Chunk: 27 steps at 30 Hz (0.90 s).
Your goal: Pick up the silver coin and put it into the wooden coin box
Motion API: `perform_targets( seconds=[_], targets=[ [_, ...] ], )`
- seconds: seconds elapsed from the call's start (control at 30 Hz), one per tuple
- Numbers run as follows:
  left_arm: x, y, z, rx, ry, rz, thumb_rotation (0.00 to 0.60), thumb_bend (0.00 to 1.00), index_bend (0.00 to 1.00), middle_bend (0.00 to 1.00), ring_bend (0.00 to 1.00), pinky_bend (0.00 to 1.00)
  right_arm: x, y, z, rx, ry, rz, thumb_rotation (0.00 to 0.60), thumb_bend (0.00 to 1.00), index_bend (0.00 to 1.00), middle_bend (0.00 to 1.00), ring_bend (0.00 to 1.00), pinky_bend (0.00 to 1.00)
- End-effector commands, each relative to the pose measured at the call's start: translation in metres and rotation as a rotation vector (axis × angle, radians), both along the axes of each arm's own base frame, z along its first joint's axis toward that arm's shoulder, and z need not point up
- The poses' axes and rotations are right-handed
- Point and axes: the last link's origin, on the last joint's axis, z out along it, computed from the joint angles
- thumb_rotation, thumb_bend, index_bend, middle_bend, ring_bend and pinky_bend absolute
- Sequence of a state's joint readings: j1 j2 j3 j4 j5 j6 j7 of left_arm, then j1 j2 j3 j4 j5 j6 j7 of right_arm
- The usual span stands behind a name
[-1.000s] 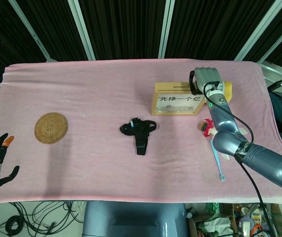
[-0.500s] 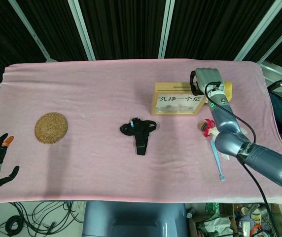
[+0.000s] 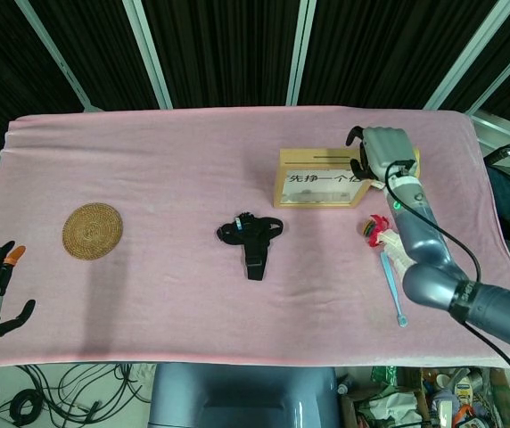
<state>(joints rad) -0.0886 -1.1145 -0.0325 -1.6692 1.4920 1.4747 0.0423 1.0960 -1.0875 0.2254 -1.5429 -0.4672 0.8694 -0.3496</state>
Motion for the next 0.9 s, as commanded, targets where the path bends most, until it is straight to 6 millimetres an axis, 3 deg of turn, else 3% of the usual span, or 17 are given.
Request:
perform_targets(
  seconds=[0.03, 0.23, 0.4, 0.67, 0.8, 0.9],
  targets=[
    [0.000, 0.000, 0.000, 0.001, -0.002, -0.002, 0.600, 0.33, 0.05, 0.00, 0.00, 0.14, -0.042, 0.084, 0.030, -0.115, -0.022, 0.017, 0.600, 0.30, 0.34, 0.37, 0.50, 0.62],
    [0.001, -0.001, 0.000, -0.002, 0.002, -0.012, 0.600, 0.33, 0.05, 0.00, 0.00, 0.13, -0.108, 0.182, 0.023, -0.155, 0.035, -0.050, 0.600, 0.15, 0.30, 0.16, 0.32, 0.37],
    [0.003, -0.003, -0.002, -0.008, 0.013, -0.024, 0.600, 0.33, 0.05, 0.00, 0.00, 0.12, -0.147, 0.232, 0.001, -0.200, 0.079, -0.053, 0.600, 0.12, 0.27, 0.12, 0.28, 0.28],
    [0.008, -0.006, -0.003, -0.004, 0.018, -0.049, 0.600, 0.33, 0.05, 0.00, 0.00, 0.10, -0.183, 0.264, -0.025, -0.241, 0.132, -0.067, 0.600, 0.12, 0.27, 0.10, 0.25, 0.25],
    [0.009, -0.008, -0.004, -0.006, 0.027, -0.061, 0.600, 0.33, 0.05, 0.00, 0.00, 0.10, -0.196, 0.267, -0.033, -0.246, 0.132, -0.079, 0.600, 0.12, 0.27, 0.10, 0.24, 0.24],
    [0.010, -0.009, -0.005, -0.009, 0.030, -0.068, 0.600, 0.33, 0.05, 0.00, 0.00, 0.10, -0.199, 0.264, -0.028, -0.273, 0.149, -0.064, 0.600, 0.12, 0.27, 0.10, 0.24, 0.24]
  ],
)
